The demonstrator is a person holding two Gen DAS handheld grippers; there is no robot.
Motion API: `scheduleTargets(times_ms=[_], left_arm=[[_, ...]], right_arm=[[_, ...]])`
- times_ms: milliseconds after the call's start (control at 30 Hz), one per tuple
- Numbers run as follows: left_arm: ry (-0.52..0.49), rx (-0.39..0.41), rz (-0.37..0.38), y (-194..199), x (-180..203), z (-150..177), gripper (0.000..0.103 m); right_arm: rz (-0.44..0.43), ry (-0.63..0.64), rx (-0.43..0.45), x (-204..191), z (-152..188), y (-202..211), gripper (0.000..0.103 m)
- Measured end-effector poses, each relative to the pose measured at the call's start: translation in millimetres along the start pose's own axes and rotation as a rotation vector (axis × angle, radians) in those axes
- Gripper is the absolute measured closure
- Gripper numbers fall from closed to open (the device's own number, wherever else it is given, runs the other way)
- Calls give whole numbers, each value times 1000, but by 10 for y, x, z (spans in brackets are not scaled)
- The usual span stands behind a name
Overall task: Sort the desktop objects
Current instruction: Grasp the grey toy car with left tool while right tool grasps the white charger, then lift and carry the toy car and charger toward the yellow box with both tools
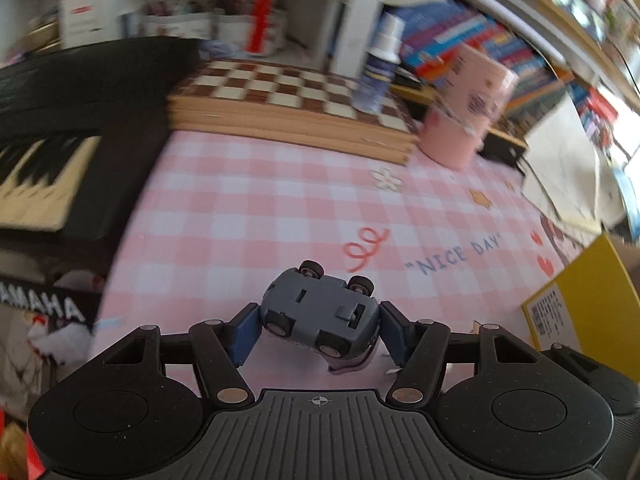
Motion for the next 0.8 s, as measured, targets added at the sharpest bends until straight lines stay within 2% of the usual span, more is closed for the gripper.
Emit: scheduleTargets(times_ms=[133, 333, 400, 500, 633, 800], left_arm=[[65, 42, -22, 258, -124, 64, 40], [89, 67, -22, 589, -83, 274, 40], [94, 64, -22, 656, -65, 362, 40], [105, 65, -22, 744, -44, 468, 40], [123, 89, -15, 884, -35, 551, 40], [114, 134, 17, 1097, 41, 611, 40]], right_arm=[[-17, 15, -15, -71, -1, -45, 50], [-5, -18, -37, -165, -35, -125, 51], [11, -16, -27, -183, -15, -148, 59], [17, 20, -7, -206, 0, -125, 59], [9, 20, 10, -174, 8, 29, 59], [-10, 14, 58, -112, -1, 422, 59]])
Point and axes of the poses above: each gripper's, at about its wrist camera, not at the fingertips, and y roughly against the way its jaws point, x to its right, z to its underside, the point moved 3 cm from there along -y, roughly the way its jaws point, and after that the axes turned 8 degrees about z, right-handed, at the moved point
